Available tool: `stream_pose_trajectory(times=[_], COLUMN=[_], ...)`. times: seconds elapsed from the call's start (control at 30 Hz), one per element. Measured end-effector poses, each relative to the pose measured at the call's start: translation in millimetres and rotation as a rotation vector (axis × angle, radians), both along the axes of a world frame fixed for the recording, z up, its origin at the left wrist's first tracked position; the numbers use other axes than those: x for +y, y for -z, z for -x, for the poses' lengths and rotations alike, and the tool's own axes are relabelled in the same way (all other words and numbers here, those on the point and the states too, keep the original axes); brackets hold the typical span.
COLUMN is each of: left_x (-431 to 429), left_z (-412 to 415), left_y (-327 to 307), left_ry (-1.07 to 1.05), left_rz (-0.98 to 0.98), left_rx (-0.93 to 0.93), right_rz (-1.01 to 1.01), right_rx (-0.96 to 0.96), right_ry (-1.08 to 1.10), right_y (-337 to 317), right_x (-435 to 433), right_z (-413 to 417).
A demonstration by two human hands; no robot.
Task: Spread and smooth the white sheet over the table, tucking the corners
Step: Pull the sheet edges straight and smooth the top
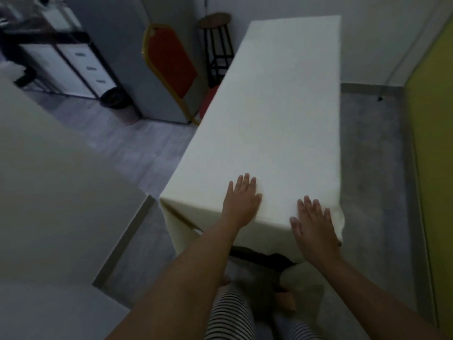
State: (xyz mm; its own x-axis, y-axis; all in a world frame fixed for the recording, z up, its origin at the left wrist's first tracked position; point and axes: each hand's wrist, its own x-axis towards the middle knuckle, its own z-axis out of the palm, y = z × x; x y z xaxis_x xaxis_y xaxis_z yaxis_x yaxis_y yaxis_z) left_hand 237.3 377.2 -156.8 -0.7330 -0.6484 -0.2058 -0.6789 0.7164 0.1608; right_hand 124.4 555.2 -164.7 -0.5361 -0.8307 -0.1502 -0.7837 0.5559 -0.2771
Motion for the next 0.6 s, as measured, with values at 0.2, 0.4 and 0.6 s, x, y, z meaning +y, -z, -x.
stream_pose_trajectory(times=[0.2,0.4,0.6], left_x=[3.8,-10.8,10.7], left_z=[32.6,34.7,58.2], left_y=[12.6,22.7,11.0], left_ry=[0.320,0.471,0.717], left_rz=[-0.047,-0.060,-0.044], left_rx=[0.009,0.034,0.087], right_rz=[0.286,0.539,0.621], right_rx=[-0.129,-0.270,-0.172], right_ry=[0.406,0.800,1.047], right_y=[11.8,25.1,38.0], right_x=[36.3,32.1,12.3], right_z=[-9.9,-41.9,-65.2])
